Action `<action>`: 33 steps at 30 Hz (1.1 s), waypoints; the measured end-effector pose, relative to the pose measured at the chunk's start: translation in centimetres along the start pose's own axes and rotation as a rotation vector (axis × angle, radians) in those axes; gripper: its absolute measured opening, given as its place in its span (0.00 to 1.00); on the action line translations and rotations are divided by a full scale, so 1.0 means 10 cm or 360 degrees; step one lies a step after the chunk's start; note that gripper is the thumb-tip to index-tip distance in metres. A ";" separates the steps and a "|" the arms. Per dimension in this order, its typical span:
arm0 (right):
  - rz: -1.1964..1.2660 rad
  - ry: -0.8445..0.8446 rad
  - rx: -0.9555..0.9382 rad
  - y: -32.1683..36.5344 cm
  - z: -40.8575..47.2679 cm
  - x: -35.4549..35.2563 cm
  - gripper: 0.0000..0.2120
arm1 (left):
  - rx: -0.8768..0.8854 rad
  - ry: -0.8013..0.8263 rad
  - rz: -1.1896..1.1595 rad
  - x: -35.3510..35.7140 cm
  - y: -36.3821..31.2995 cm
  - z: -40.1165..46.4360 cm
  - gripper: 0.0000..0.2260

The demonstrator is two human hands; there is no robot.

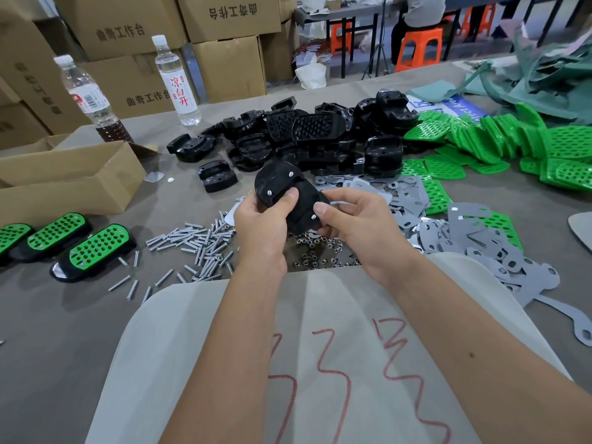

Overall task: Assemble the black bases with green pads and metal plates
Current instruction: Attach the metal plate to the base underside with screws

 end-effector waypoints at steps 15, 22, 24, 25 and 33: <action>-0.0880 -0.0463 -0.0182 0.15 -0.07 -0.06 0.06 | -0.0178 0.0248 0.0037 0.05 0.06 -0.03 0.04; -0.1887 -0.0712 -0.0066 0.26 -0.05 -0.32 0.18 | -0.0175 0.0231 0.0055 0.06 0.08 -0.05 0.10; -0.2106 -0.0628 0.0195 0.21 -0.03 -0.39 0.15 | -0.0161 0.0255 0.0012 0.07 0.07 -0.05 0.17; -0.2153 -0.0582 0.0308 0.19 -0.02 -0.40 0.14 | -0.0157 0.0260 -0.0006 0.07 0.06 -0.05 0.19; -0.1601 -0.0691 0.0198 0.26 -0.09 -0.46 0.11 | -0.0196 0.0285 -0.0011 0.05 0.01 -0.06 0.11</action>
Point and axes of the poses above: each hand's wrist, its own z-axis towards the middle knuckle, its own x-axis out of the palm, y = z × x, the point moved 4 cm from there along z, towards the middle knuckle, and after that the axes turned 13 degrees about y, right-handed, at the moved point
